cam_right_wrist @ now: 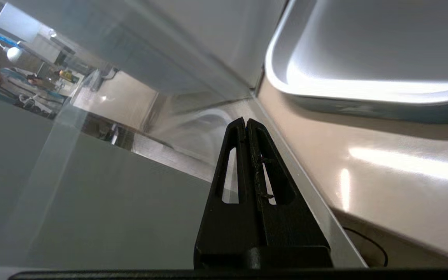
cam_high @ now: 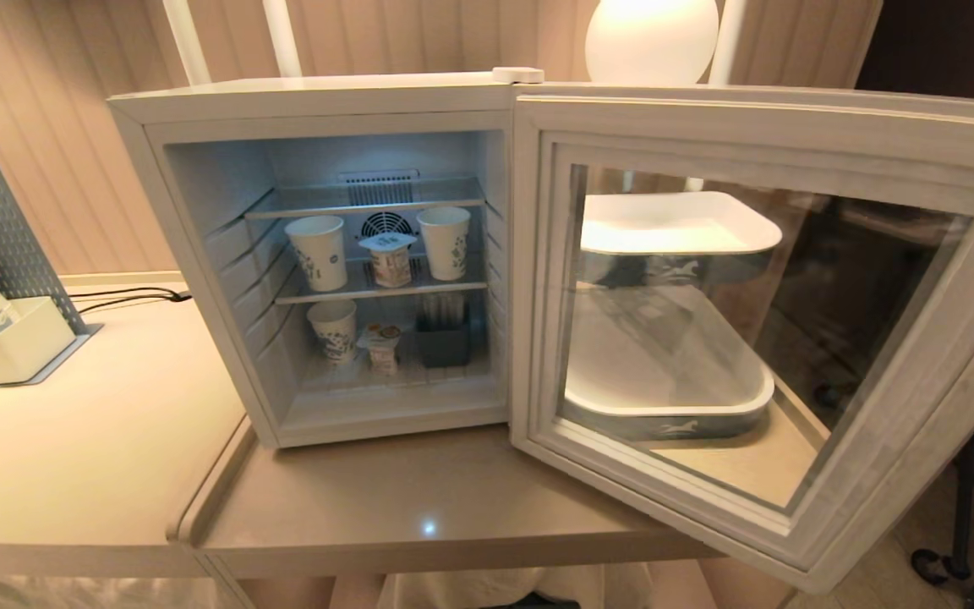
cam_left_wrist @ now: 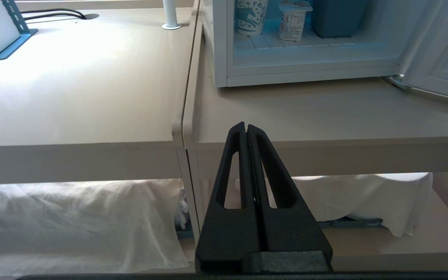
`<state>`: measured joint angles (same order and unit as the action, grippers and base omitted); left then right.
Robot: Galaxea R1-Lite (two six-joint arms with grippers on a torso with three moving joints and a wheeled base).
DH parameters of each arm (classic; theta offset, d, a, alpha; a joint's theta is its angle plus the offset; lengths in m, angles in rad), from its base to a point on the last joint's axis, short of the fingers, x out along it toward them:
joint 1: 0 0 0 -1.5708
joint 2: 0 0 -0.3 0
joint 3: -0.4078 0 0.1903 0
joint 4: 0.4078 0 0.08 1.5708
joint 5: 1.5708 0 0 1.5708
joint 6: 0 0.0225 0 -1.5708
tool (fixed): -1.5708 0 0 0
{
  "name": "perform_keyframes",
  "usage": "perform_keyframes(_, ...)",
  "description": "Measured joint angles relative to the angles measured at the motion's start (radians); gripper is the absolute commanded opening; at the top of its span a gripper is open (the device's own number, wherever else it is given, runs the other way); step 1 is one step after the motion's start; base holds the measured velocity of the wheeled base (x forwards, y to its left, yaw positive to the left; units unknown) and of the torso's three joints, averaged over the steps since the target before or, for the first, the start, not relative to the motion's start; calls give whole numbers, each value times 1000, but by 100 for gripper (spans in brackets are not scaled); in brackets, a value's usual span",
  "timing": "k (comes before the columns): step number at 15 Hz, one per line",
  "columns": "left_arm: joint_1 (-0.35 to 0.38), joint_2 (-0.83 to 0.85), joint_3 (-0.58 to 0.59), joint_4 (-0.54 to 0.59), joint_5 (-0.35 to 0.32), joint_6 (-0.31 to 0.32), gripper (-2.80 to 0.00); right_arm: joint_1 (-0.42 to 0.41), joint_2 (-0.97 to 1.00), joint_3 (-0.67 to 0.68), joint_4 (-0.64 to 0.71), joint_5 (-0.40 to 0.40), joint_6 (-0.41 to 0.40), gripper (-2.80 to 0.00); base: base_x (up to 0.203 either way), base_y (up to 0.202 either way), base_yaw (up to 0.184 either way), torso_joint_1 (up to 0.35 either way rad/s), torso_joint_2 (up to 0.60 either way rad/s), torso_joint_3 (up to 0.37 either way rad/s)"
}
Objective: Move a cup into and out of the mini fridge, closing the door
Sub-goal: Close the freezer door
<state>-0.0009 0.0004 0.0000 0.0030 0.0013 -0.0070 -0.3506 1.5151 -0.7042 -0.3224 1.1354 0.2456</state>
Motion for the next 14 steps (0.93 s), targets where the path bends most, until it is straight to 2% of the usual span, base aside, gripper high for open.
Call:
perform_keyframes(3,0,0,0,0,0,1,-280,46,-251,50,163,-33,8,-280,0,0,0,0,0,0)
perform_keyframes(5,0,0,0,0,0,1,-280,127,-436,61,310,-47,42,-280,0,0,0,0,0,0)
perform_keyframes(7,0,0,0,0,0,1,-280,241,-612,48,422,-54,157,-280,0,0,0,0,0,0)
perform_keyframes(8,-1,0,0,0,0,0,-280,292,-685,27,460,-52,260,-280,0,0,0,0,0,0)
perform_keyframes(11,0,0,0,0,0,0,-280,362,-786,-58,493,-42,515,-280,0,0,0,0,0,0)
perform_keyframes(14,0,0,0,0,0,0,-280,394,-756,-87,498,-38,554,-280,0,0,0,0,0,0)
